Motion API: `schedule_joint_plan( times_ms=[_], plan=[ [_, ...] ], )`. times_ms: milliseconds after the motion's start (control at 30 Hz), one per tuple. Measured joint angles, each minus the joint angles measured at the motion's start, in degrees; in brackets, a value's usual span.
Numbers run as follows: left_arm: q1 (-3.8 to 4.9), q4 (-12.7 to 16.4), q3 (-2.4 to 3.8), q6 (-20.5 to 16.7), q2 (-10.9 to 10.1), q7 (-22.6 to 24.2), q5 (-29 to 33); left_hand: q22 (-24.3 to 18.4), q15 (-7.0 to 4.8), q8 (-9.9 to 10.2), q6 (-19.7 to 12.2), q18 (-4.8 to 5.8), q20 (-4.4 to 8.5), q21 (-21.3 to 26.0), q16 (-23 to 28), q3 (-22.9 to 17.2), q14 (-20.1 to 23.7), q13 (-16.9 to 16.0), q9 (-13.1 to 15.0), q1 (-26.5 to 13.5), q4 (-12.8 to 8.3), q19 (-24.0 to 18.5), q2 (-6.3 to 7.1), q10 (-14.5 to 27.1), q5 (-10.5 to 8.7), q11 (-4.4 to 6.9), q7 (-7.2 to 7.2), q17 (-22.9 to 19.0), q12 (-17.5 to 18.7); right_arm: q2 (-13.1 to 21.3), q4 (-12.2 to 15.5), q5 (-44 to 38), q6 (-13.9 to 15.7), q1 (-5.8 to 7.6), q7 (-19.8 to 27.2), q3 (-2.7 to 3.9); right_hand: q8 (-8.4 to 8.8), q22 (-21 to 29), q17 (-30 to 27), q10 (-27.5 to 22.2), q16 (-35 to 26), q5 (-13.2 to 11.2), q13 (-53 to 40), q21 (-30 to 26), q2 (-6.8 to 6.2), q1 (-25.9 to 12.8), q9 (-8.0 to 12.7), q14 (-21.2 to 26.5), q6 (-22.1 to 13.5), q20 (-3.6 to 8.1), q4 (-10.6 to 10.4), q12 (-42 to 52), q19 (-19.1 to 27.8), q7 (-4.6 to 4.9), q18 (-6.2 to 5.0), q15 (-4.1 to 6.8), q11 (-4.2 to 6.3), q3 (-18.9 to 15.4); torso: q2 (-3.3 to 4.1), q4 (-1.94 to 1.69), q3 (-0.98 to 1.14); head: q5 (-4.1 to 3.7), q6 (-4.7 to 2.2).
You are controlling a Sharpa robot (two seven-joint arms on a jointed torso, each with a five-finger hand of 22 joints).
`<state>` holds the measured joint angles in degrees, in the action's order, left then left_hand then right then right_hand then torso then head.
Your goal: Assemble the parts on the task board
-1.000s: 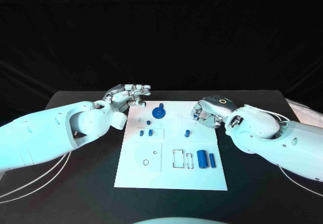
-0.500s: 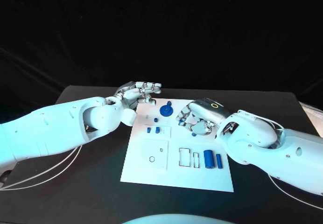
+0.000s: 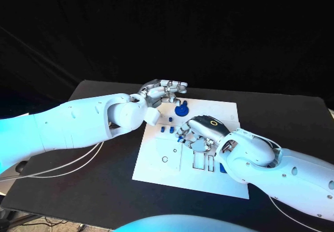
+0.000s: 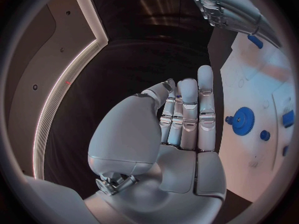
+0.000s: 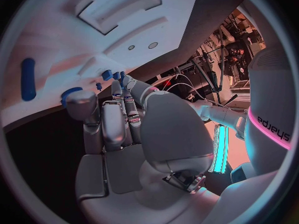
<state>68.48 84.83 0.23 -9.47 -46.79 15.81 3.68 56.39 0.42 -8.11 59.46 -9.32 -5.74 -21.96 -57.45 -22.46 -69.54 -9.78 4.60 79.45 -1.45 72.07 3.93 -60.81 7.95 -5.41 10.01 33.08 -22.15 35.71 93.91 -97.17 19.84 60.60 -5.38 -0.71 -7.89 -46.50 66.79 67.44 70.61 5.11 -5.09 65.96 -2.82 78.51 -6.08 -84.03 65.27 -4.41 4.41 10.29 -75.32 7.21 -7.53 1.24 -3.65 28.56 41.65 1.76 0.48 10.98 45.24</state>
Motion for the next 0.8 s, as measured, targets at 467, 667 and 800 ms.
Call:
schedule_joint_plan(
  times_ms=[467, 667, 800],
  plan=[
    [0.00, -0.3, 0.01, 0.0, 1.7, 0.3, 0.1, -0.1, 0.00, 0.0, 0.0, -0.01, -0.20, 0.0, 0.0, 0.0, 0.0, -0.1, 0.0, 0.0, 0.0, 0.2, 0.00, 0.4, 0.00, 0.01, 0.00, 0.4, -0.3, -1.9, -2.5, 0.7, -1.6, -1.66, 1.7, -0.35, 0.17, 0.0, 0.0, 0.2, 0.0, 0.2, 0.1, 0.0, -0.01, 0.0, 0.0, 0.0, 0.0, 0.00, 0.2, -0.2, 0.0, 0.00, 0.00, 0.00, -0.20, 0.2, 0.01, 0.07, 0.01, 0.87, 0.73],
    [0.00, -0.3, 0.01, 0.0, 1.7, 0.3, 0.1, -0.1, 0.00, 0.0, -0.2, -0.01, -0.20, 0.0, -0.2, 0.0, 0.0, -0.1, 0.0, 0.0, 0.0, 0.2, 0.00, 0.4, 0.00, 0.00, -0.19, 0.8, -0.3, -2.0, -2.9, 0.9, -2.7, -1.69, 1.9, -0.43, 0.22, 0.0, 0.0, 0.2, 0.0, 0.2, 0.1, 0.0, -0.01, 0.0, 0.0, 0.0, 0.0, 0.00, 0.2, -0.2, 0.0, -0.01, 0.00, 0.00, -0.20, 0.2, -0.01, 0.07, 0.02, 0.93, 0.81],
    [0.00, -0.4, 0.02, 0.0, 1.7, 0.3, 0.1, -0.1, 0.00, 0.0, -0.2, -0.01, -0.20, 0.0, -0.2, 0.0, 0.0, -0.1, 0.0, 0.0, 0.0, 0.2, 0.00, 0.4, 0.00, 0.00, -0.20, 0.8, -0.3, -2.1, -3.2, 1.0, -3.4, -1.71, 1.9, -0.51, 0.27, 0.0, 0.0, 0.2, 0.0, 0.2, 0.1, 0.0, -0.01, 0.0, 0.0, 0.0, 0.0, 0.00, 0.2, -0.3, 0.0, -0.01, 0.00, 0.00, -0.20, 0.2, -0.02, 0.06, 0.04, 1.00, 0.82]
  ],
)
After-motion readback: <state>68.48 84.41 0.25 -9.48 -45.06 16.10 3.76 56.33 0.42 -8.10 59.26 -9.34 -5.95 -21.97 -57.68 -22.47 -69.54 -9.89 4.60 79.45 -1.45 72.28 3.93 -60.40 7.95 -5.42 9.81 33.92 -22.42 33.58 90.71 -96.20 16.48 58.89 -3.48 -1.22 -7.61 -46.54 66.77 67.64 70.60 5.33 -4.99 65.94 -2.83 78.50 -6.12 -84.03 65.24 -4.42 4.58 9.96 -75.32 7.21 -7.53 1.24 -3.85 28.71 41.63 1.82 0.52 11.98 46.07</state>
